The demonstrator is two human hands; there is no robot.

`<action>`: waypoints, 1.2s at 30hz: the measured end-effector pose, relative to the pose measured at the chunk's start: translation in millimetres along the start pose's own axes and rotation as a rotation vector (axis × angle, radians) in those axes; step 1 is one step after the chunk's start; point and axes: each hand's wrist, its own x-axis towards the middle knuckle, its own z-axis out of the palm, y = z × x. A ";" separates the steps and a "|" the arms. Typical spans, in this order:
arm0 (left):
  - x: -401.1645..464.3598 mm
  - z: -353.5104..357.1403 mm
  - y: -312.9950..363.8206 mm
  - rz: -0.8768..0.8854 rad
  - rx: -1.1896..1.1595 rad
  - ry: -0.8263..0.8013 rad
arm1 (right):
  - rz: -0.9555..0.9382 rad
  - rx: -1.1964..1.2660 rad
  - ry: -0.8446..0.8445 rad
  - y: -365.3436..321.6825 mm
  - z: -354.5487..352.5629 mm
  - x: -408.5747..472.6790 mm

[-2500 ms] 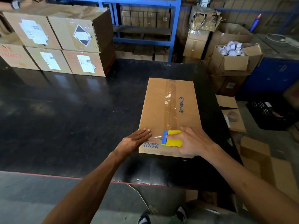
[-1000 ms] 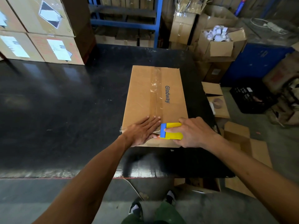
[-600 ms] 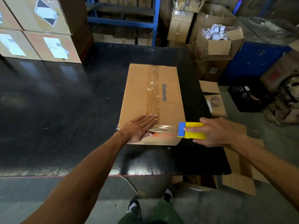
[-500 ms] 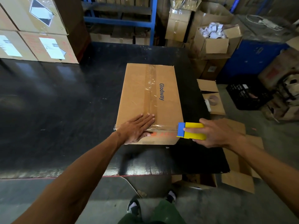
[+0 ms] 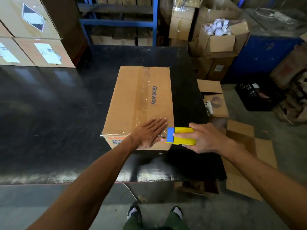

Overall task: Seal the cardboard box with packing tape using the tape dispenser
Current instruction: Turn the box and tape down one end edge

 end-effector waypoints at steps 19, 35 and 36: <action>0.8 -4.9 6.5 -0.013 0.079 0.066 | -0.093 -0.083 0.177 11.3 39.6 -19.0; 42.9 12.4 51.7 -0.077 0.077 0.147 | 0.294 -0.016 0.056 35.5 17.5 -18.5; 42.7 12.2 52.8 -0.094 0.058 0.149 | 0.310 -0.014 0.034 38.6 14.1 -21.1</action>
